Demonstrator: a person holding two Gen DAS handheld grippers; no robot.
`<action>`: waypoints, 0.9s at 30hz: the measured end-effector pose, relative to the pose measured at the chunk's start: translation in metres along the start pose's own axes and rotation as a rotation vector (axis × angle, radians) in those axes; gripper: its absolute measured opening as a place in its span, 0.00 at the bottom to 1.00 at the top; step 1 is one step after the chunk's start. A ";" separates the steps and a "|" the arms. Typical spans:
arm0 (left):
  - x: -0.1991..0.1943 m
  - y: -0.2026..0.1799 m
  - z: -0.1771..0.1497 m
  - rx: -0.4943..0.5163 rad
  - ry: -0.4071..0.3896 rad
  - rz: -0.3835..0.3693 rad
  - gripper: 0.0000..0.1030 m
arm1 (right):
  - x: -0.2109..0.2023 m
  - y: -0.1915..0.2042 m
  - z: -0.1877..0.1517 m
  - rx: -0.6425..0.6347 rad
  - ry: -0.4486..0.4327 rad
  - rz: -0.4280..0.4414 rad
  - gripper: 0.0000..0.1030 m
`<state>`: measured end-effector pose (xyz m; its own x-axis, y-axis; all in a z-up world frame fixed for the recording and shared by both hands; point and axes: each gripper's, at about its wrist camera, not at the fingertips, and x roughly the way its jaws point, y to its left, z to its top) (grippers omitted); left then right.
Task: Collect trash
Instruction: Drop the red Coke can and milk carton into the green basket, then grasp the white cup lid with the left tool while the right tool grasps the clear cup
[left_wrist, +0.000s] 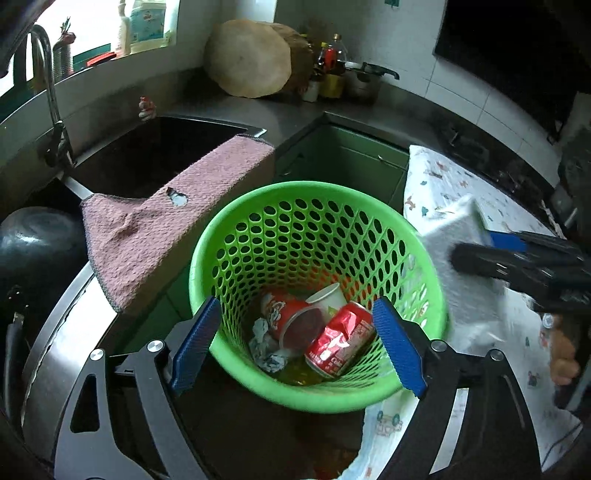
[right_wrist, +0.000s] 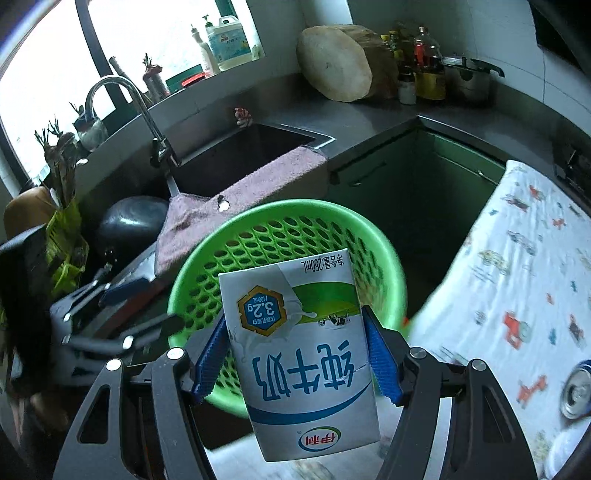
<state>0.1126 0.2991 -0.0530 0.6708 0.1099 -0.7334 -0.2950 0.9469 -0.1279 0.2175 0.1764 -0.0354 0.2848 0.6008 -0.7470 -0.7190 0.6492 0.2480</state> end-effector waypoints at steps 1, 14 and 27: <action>-0.001 0.000 -0.001 0.002 -0.001 0.002 0.81 | 0.004 0.002 0.001 0.008 -0.004 0.001 0.64; -0.001 -0.003 -0.006 0.005 0.012 -0.010 0.83 | -0.006 -0.001 -0.006 0.017 -0.015 -0.001 0.75; -0.006 -0.067 0.000 0.107 0.002 -0.091 0.85 | -0.099 -0.071 -0.068 0.069 -0.014 -0.138 0.75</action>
<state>0.1287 0.2351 -0.0403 0.6899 0.0212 -0.7236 -0.1586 0.9797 -0.1225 0.1971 0.0388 -0.0214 0.3873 0.5097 -0.7682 -0.6271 0.7565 0.1857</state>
